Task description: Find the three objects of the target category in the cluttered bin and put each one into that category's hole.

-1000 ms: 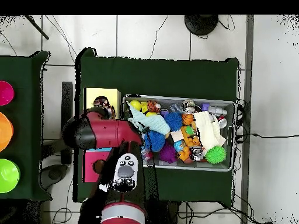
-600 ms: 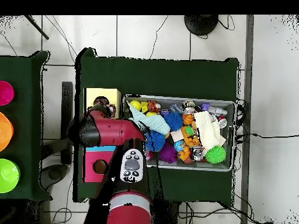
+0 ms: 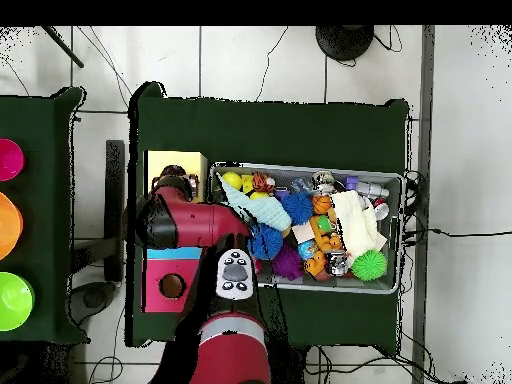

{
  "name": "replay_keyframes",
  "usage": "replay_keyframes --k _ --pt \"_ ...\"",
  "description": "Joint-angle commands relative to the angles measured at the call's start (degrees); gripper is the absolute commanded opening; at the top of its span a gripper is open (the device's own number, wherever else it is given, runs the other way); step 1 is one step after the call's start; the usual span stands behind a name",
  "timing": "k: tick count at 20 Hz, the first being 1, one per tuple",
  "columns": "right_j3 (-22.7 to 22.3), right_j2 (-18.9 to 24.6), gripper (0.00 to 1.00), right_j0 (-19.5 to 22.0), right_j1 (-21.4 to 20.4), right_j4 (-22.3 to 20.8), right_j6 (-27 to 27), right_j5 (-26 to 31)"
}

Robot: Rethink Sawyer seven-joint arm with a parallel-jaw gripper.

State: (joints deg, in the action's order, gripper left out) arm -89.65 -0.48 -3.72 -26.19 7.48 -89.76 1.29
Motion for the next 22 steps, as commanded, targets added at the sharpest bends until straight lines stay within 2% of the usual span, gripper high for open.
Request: replay_keyframes --k 1,7,15,17,18,22 --pt "-5.1 6.3 0.0 5.1 12.1 0.3 -14.9 -6.2" --pt "-7.9 4.7 0.0 4.8 11.0 -0.2 -14.7 -8.9" --pt "-7.9 2.1 0.0 3.5 9.9 0.1 -12.6 -8.4" --pt "-8.4 2.5 0.0 3.9 9.8 -0.4 -13.3 -10.3" --pt "-8.6 2.7 1.0 4.1 9.9 -1.0 -13.7 -12.2" --pt "-7.7 1.6 1.0 3.0 9.7 -0.8 -12.3 -10.1"
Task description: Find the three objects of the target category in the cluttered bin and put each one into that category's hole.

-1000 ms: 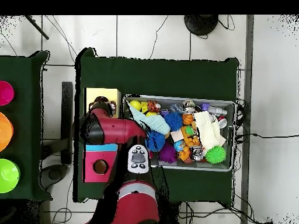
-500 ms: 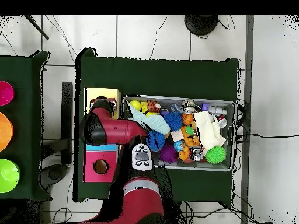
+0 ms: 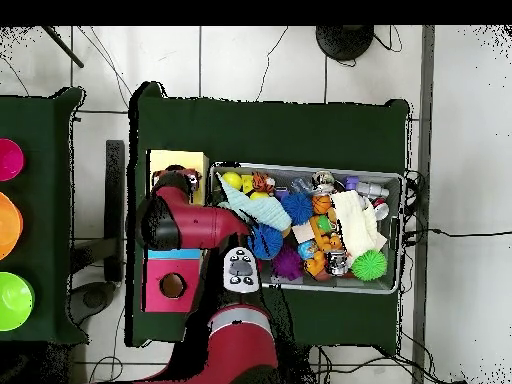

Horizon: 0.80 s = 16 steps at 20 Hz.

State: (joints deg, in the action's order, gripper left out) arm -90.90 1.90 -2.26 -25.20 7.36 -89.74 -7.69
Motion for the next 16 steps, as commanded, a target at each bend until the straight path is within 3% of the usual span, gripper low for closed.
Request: replay_keyframes --k 1,10,16 --pt "-6.5 -0.9 1.0 1.4 8.6 -0.4 -12.4 -1.1" --pt "-7.0 -1.6 1.0 0.6 7.6 0.6 -12.4 1.1" --pt "-8.1 -6.0 1.0 -3.0 1.6 2.3 -10.5 10.8"
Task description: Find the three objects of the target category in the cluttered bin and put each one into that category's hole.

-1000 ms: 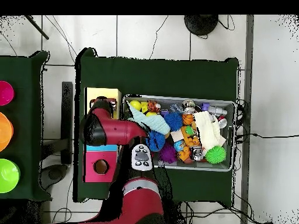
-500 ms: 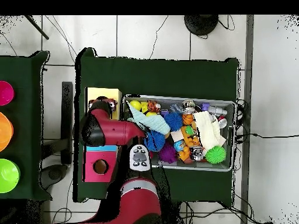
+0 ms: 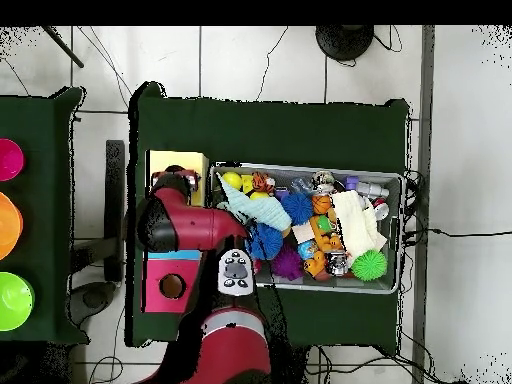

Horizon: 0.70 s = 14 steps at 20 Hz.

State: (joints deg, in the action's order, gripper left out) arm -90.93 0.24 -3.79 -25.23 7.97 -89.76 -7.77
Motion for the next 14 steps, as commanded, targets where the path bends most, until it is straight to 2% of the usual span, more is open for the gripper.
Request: replay_keyframes --k 1,8,11,12,14 --pt "-8.0 -5.3 1.0 -2.1 0.7 1.9 -10.1 12.8" --pt "-6.5 -8.2 1.0 -4.4 -1.6 1.9 -9.6 19.1" --pt "-6.8 -8.0 1.0 -4.1 -1.8 1.1 -10.2 17.7" --pt "-7.1 -7.6 0.0 -3.8 -2.0 0.9 -10.6 16.9" --pt "-6.5 -8.1 0.0 -4.3 -1.8 0.7 -10.2 17.5"
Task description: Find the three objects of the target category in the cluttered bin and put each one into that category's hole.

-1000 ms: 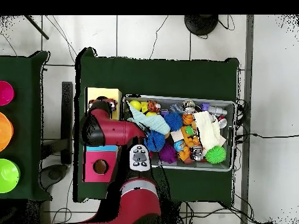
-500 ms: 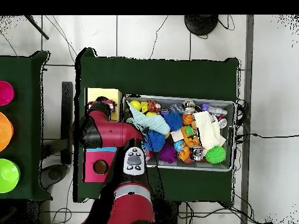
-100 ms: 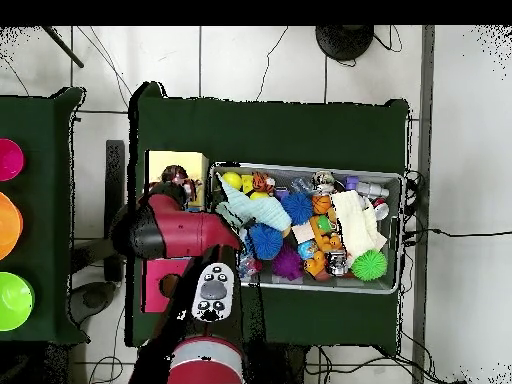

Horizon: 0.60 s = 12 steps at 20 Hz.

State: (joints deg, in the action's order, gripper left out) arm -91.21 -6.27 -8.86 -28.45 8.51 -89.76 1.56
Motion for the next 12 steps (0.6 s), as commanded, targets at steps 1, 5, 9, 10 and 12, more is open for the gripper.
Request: replay_keyframes --k 1,5,9,10,12 --pt "-6.0 -1.9 0.0 0.5 1.4 0.1 -10.0 8.5" --pt "-5.5 -3.0 0.0 -0.3 1.2 0.4 -10.1 10.1" --pt "-5.4 -3.0 0.0 -0.3 1.1 0.4 -9.9 10.5" --pt "-5.3 -3.0 0.0 -0.3 1.0 0.4 -9.9 10.7" --pt "-5.4 -2.7 0.0 -0.1 1.3 0.4 -9.8 10.7"
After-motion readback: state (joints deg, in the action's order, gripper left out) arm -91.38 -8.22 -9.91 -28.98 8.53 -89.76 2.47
